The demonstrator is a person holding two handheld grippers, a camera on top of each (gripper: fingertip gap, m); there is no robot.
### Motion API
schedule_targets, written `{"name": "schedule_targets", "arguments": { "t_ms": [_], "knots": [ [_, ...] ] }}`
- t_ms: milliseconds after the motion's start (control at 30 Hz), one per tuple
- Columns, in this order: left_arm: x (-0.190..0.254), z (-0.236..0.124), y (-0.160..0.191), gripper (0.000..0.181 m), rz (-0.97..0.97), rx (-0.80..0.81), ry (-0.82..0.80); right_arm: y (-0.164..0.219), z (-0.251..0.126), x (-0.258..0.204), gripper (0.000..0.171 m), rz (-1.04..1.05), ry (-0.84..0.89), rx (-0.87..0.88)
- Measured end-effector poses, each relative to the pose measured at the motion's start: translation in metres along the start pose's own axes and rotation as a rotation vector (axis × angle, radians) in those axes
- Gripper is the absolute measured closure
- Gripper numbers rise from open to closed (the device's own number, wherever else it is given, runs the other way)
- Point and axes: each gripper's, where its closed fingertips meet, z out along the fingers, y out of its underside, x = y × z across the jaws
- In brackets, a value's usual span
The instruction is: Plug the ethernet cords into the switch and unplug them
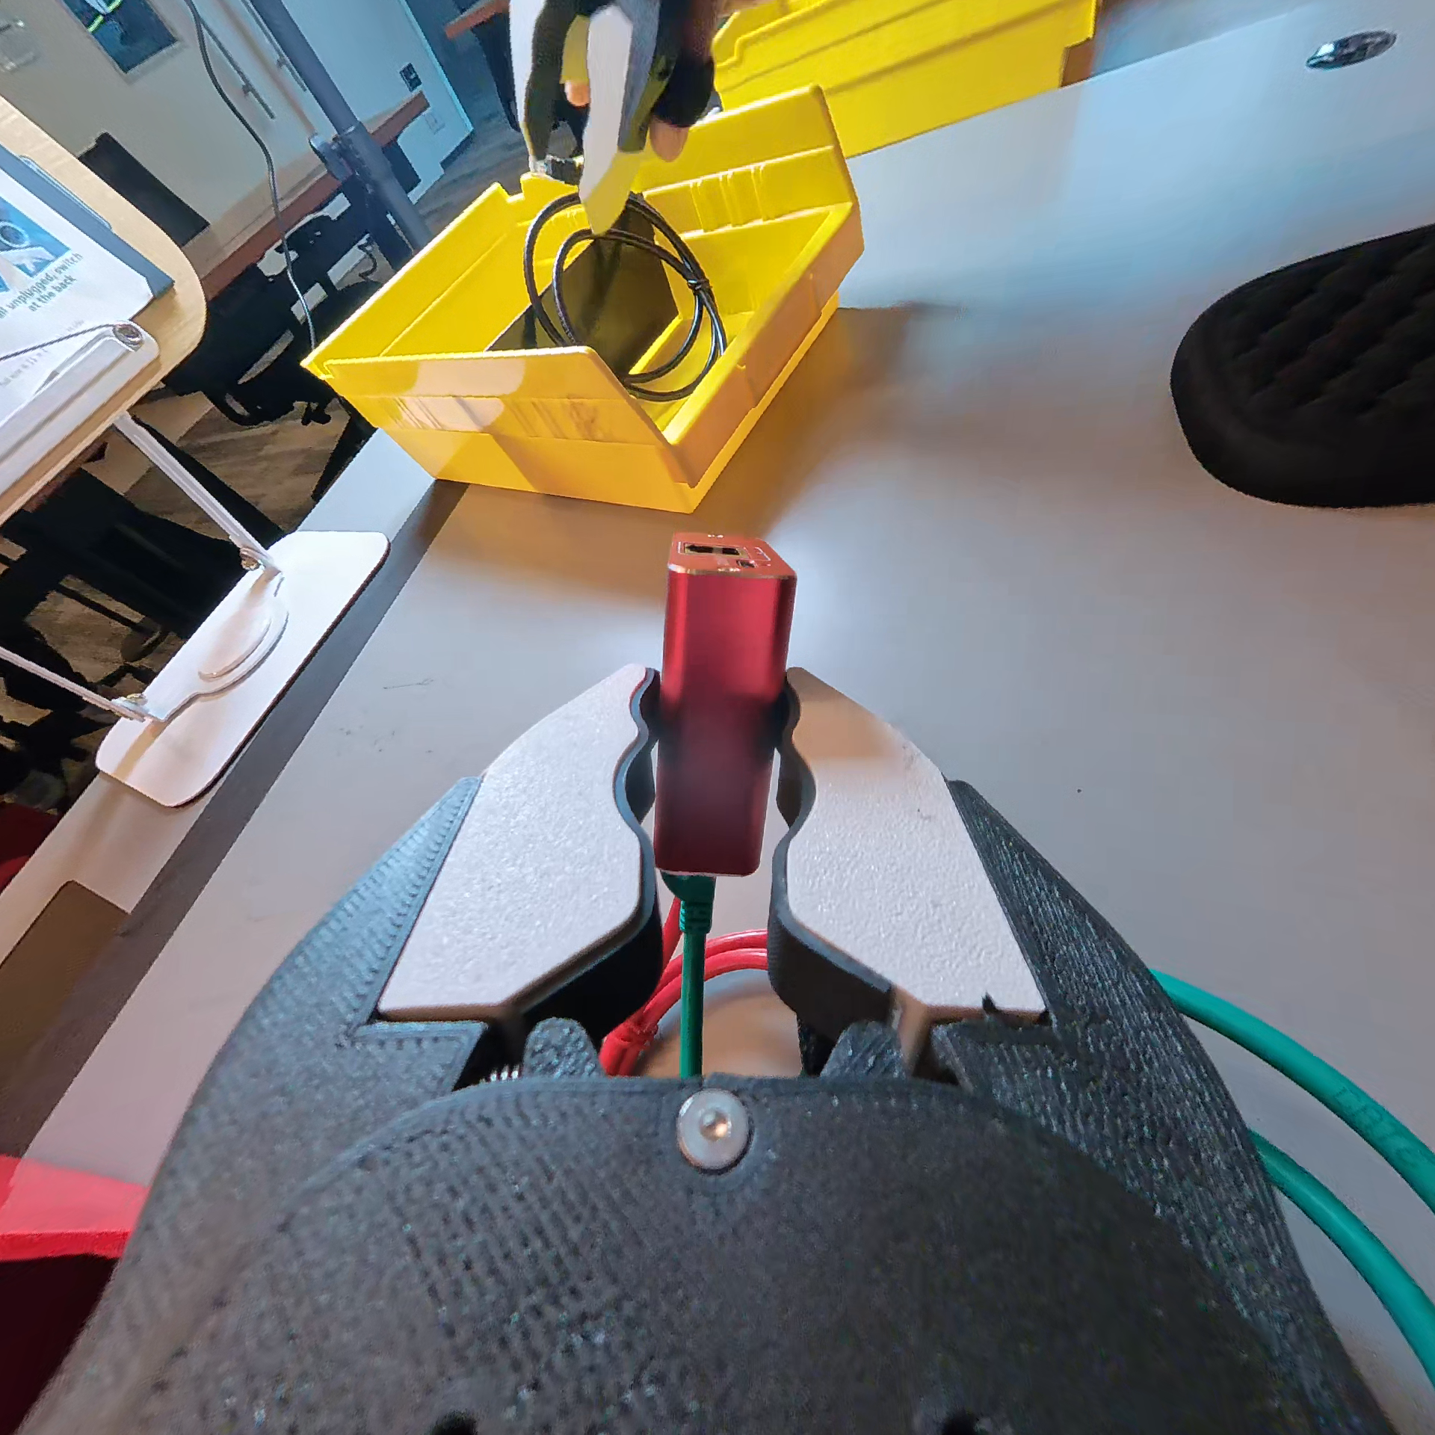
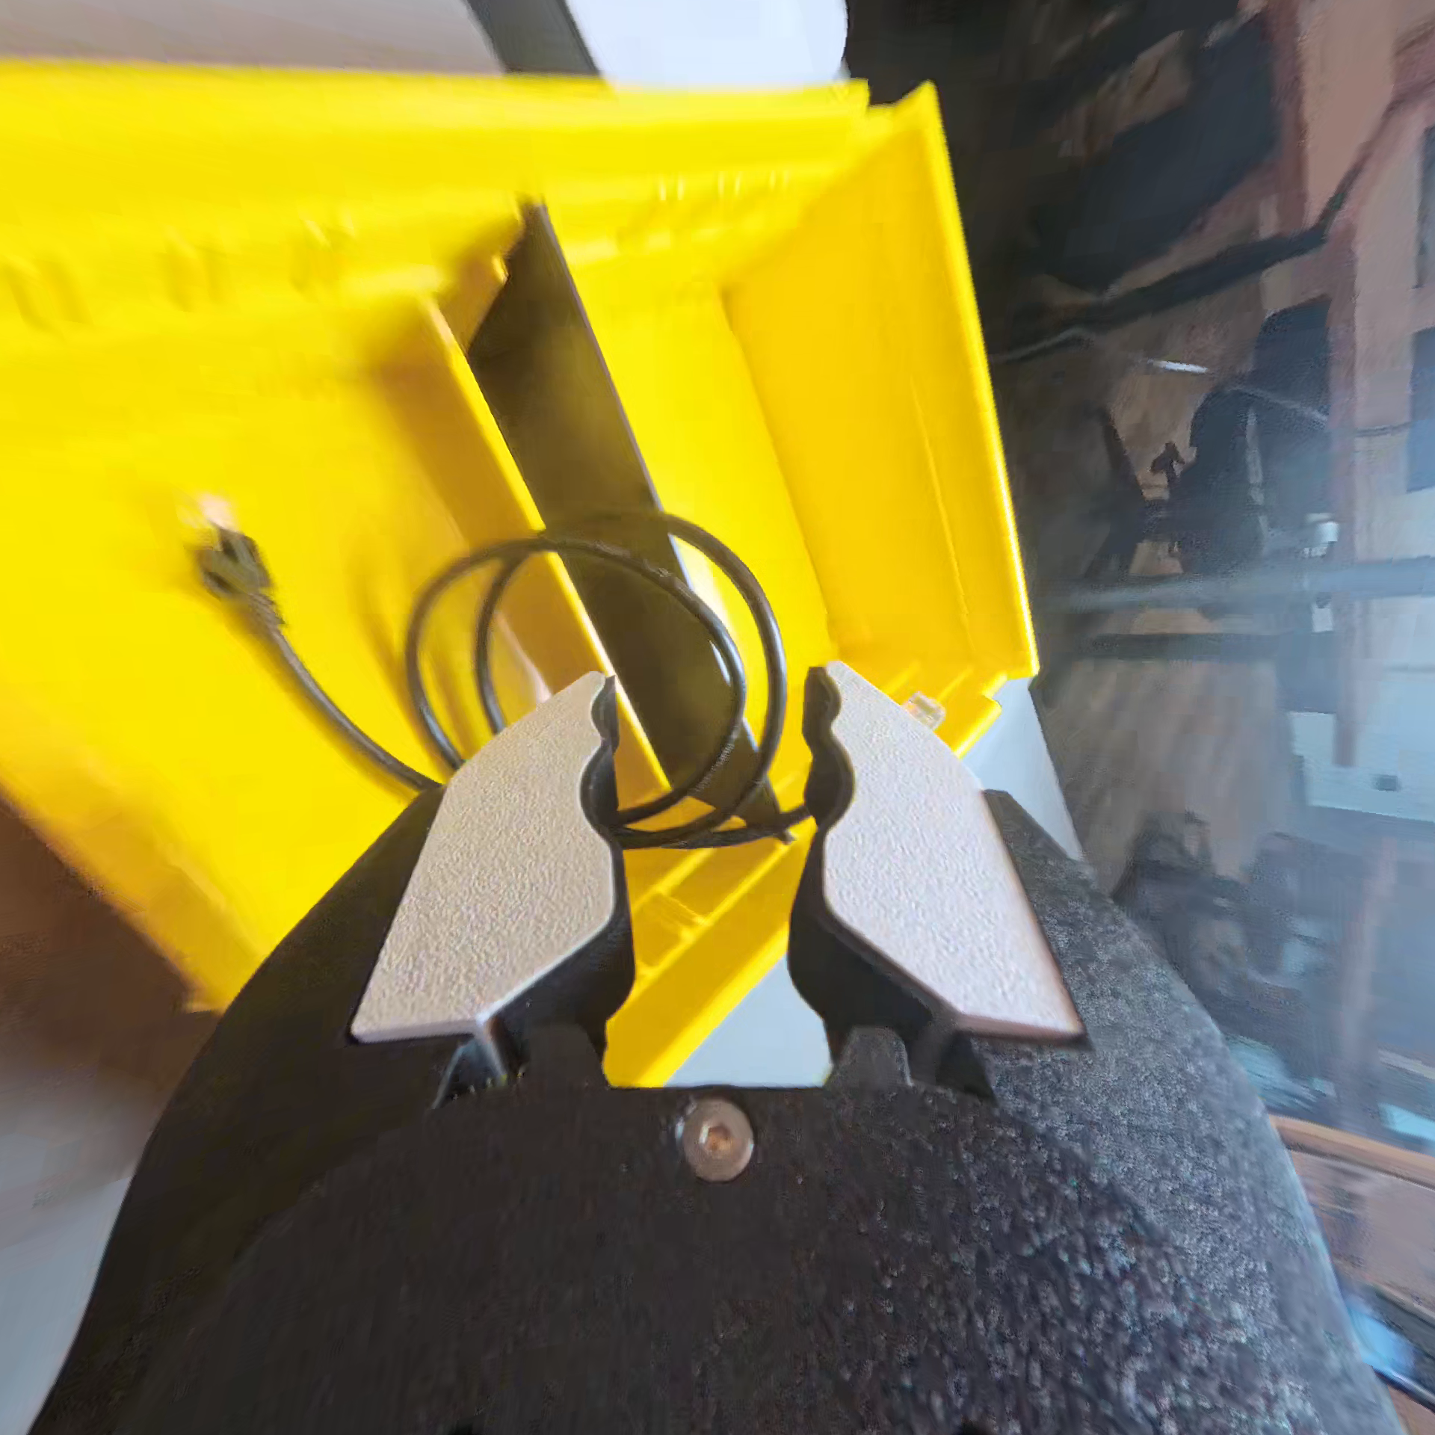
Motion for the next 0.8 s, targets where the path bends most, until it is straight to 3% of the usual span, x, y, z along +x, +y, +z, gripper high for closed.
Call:
{"name": "schedule_targets", "arguments": {
  "t_ms": [100, 200, 300, 533, 667, 800],
  "knots": [
    [0.001, 0.0, 0.0, 0.153, 0.018, -0.004, -0.002, 0.018, 0.033, 0.01, 0.121, -0.154, 0.009, -0.16],
    [0.002, 0.0, 0.002, 0.153, 0.011, -0.004, 0.009, 0.023, 0.05, 0.007, 0.156, -0.244, 0.002, -0.209],
    [0.001, -0.001, 0.002, 0.153, 0.004, 0.0, 0.017, 0.014, 0.042, 0.007, 0.164, -0.162, 0.004, -0.161],
    [-0.001, 0.0, 0.001, 0.153, -0.029, 0.011, 0.023, 0.021, 0.019, 0.0, 0.161, 0.215, -0.122, -0.196],
    [-0.002, -0.004, -0.002, 0.153, -0.021, 0.017, 0.004, 0.003, 0.005, 0.01, 0.131, 0.282, -0.098, -0.069],
    [-0.005, -0.008, -0.013, 0.154, -0.035, 0.068, 0.001, -0.063, -0.053, 0.001, 0.132, 0.288, -0.131, 0.304]
  ]
}}
